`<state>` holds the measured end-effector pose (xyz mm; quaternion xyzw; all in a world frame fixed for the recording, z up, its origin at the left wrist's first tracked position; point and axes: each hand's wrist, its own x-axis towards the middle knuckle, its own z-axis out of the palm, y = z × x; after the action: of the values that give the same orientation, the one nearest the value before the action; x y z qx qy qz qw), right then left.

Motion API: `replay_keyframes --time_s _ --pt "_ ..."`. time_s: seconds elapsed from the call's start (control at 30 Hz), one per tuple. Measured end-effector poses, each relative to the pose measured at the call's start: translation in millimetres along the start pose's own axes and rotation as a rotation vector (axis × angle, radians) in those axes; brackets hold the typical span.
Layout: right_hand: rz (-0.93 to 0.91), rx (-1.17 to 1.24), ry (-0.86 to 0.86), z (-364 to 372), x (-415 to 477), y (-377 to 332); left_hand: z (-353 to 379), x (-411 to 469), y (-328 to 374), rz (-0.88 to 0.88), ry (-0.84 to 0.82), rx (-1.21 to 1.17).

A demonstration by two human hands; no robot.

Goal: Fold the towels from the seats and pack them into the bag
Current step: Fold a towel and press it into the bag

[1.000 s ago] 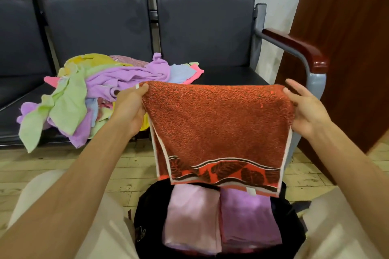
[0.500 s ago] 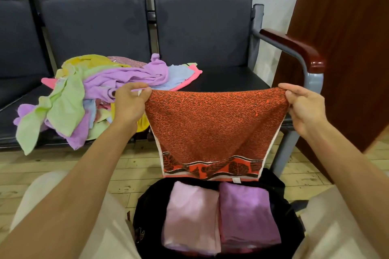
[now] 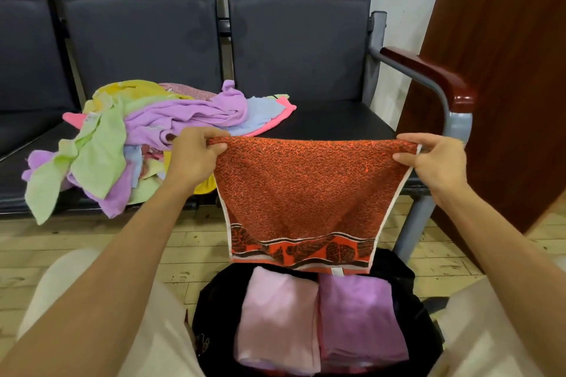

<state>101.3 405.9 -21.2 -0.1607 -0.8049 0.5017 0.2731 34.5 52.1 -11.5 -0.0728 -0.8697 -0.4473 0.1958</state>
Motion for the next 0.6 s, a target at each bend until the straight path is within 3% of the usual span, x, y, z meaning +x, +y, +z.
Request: replay_keyframes --time_s 0.17,0.37,0.53,0.6 --pt "-0.275 -0.319 0.084 1 -9 -4 8 -1 -4 0.097 0.078 0.181" --pt "-0.297 -0.471 0.13 -7 -3 -16 4 2 -3 0.111 0.174 0.27" --pt "-0.219 -0.354 -0.14 -15 12 -43 -9 14 20 0.128 0.11 0.346" --pt "-0.171 -0.35 -0.241 -18 28 -52 -11 22 29 0.028 0.014 0.19"
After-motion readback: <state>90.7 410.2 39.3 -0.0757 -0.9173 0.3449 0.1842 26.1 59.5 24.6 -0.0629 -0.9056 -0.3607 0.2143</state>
